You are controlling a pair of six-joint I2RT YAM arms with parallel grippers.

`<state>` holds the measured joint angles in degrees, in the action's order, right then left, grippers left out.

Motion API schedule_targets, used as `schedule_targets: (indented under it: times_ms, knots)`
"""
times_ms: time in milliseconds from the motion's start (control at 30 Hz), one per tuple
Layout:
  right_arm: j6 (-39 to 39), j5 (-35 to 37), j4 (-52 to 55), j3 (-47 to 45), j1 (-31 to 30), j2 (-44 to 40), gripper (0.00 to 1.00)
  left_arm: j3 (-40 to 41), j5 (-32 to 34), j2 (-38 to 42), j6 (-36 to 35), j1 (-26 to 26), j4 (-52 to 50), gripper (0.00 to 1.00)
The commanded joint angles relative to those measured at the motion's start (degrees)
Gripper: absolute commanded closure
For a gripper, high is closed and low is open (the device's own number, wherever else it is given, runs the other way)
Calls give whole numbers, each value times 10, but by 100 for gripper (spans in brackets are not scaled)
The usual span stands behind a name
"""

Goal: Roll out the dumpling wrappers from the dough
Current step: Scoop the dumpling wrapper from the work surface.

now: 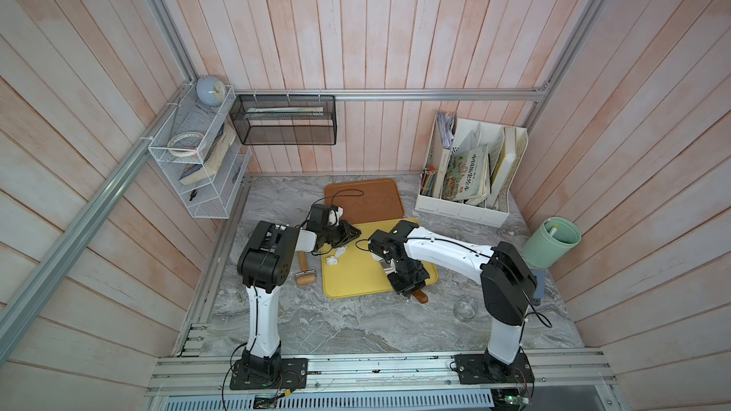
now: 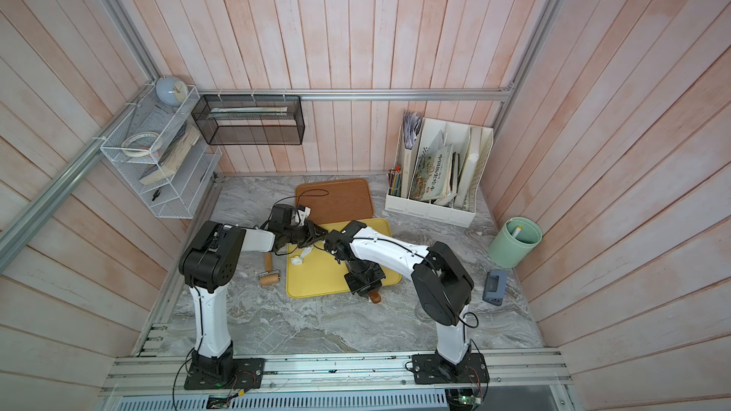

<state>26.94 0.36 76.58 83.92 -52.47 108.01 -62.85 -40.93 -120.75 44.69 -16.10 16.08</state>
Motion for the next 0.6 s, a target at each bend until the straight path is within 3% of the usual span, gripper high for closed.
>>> schedule_targets:
  times_ms: [0, 233, 567]
  knots:
    - [-20, -14, -13, 15, -6, 5, 100, 10, 13, -31, -2, -4, -34, 83]
    - [1, 20, -20, 15, 10, -20, 100, 9, 14, -32, -1, -6, -35, 83]
    - [-11, -9, -51, -2, 18, -22, 100, 12, 16, -38, 2, -10, -31, 83]
